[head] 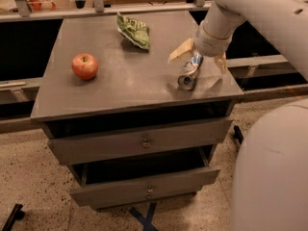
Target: Move redbull can near green jalapeno chip bag
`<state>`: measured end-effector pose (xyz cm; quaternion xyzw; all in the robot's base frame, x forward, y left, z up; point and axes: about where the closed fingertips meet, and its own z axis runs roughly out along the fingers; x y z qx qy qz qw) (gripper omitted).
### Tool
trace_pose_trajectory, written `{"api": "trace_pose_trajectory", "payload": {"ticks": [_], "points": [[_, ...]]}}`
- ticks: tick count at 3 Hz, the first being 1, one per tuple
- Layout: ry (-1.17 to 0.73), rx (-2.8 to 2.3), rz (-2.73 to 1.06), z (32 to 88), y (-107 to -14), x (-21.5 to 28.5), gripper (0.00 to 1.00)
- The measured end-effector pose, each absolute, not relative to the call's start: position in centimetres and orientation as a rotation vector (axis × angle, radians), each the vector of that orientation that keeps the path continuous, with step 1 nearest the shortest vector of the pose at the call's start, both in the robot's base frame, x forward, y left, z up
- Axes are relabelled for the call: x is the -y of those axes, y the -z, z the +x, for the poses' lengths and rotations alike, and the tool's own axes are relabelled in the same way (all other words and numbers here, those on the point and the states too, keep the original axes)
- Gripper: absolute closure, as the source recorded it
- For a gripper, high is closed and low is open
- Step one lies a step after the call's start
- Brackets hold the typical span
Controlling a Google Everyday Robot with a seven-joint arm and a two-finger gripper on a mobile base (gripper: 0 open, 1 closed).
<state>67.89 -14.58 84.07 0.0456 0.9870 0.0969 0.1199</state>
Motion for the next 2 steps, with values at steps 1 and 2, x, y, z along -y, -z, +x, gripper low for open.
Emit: {"api": "trace_pose_trajectory", "payload": {"ticks": [1, 2], "points": [[-0.306, -2.914, 0.144, 67.76, -82.48, 14.20, 0.17], [-0.315, -2.922, 0.137, 67.80, -82.31, 13.98, 0.40]]}}
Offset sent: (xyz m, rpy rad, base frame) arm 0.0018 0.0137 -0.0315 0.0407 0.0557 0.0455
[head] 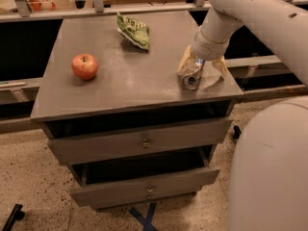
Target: Move redbull can near green jalapeno chip bag
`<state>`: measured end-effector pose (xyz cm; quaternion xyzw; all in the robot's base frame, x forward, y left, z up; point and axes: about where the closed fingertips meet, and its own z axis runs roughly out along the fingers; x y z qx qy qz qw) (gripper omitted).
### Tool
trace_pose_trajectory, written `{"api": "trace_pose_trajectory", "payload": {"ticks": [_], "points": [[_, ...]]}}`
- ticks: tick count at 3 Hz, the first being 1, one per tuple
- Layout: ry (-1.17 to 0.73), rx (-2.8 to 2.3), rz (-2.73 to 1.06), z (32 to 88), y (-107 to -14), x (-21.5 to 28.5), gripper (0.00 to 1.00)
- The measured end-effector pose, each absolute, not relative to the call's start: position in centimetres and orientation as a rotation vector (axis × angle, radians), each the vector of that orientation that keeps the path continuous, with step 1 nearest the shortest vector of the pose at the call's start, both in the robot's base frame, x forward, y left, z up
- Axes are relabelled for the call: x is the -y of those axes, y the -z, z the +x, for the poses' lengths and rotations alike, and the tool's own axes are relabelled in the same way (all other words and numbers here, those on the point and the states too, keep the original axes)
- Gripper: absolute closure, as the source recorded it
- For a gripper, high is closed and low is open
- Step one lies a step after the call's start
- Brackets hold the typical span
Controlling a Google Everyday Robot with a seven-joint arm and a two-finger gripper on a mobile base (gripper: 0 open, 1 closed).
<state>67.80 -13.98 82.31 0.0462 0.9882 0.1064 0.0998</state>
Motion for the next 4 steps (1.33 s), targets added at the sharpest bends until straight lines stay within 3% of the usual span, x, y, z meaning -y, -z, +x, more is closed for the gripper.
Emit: {"api": "trace_pose_trajectory", "payload": {"ticks": [2, 3, 4], "points": [[-0.315, -2.921, 0.135, 67.80, -83.11, 13.95, 0.87], [-0.315, -2.921, 0.135, 67.80, -83.23, 13.95, 1.00], [-0.315, -2.921, 0.135, 67.80, -83.52, 13.94, 1.00]]}}
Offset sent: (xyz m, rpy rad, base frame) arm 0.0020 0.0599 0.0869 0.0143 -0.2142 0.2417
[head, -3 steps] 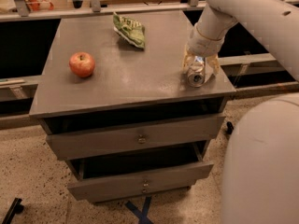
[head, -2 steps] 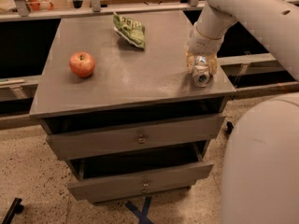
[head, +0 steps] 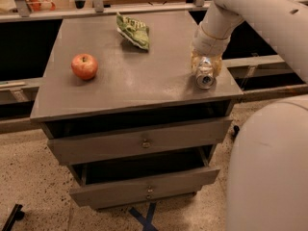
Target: Move redbull can near green jalapeno chip bag
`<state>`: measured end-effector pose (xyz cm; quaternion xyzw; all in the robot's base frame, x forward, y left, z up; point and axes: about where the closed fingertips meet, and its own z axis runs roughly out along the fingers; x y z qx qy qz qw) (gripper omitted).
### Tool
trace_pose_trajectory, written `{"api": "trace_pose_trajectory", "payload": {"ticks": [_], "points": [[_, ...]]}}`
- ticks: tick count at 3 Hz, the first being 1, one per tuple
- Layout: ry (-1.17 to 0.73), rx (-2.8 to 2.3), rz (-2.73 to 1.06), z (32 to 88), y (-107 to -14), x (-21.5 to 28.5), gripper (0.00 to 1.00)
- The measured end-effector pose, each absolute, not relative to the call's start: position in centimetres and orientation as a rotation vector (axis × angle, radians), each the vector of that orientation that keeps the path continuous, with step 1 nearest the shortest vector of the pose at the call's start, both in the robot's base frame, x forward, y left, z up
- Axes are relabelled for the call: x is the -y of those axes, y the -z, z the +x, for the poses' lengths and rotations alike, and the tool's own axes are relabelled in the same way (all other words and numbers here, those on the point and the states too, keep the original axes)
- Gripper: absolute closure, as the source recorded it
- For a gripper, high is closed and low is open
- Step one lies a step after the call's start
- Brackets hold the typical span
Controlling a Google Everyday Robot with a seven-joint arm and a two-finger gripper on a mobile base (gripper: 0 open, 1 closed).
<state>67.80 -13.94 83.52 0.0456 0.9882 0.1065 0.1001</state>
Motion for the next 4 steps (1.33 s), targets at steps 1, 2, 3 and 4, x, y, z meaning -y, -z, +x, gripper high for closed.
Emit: {"api": "trace_pose_trajectory", "payload": {"ticks": [1, 2, 3, 4], "points": [[-0.315, -2.921, 0.135, 67.80, -83.52, 13.94, 1.00], [-0.315, -2.921, 0.134, 67.80, -83.52, 13.93, 1.00], [-0.315, -2.921, 0.134, 67.80, -83.51, 13.93, 1.00], [-0.315, -2.921, 0.134, 67.80, -83.52, 13.93, 1.00]]}}
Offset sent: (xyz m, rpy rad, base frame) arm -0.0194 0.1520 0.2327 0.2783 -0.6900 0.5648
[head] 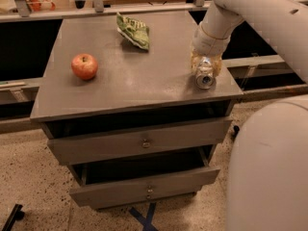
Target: Move redbull can near green jalapeno chip bag
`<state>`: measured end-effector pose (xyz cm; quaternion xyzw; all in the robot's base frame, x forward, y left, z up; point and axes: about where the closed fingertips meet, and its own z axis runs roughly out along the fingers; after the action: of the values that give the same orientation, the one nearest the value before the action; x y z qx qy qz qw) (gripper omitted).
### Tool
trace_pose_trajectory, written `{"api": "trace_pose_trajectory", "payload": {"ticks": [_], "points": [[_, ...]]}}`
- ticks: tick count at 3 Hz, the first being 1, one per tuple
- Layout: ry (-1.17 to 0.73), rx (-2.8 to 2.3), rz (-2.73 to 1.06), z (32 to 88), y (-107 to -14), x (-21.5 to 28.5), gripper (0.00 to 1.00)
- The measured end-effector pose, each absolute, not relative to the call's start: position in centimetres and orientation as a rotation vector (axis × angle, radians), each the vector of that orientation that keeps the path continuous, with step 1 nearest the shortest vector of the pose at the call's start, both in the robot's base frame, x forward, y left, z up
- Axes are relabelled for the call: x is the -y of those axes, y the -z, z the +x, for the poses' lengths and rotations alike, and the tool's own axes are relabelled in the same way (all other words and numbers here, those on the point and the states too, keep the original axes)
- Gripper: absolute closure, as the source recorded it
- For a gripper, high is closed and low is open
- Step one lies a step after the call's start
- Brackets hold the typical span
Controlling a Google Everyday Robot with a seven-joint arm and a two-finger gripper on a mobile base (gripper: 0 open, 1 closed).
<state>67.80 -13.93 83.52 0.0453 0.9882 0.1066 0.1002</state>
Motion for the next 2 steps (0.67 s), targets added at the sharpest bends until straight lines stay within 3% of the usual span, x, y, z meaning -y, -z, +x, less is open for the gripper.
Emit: {"api": "trace_pose_trajectory", "payload": {"ticks": [2], "points": [[-0.315, -2.921, 0.134, 67.80, -83.58, 13.92, 1.00]]}}
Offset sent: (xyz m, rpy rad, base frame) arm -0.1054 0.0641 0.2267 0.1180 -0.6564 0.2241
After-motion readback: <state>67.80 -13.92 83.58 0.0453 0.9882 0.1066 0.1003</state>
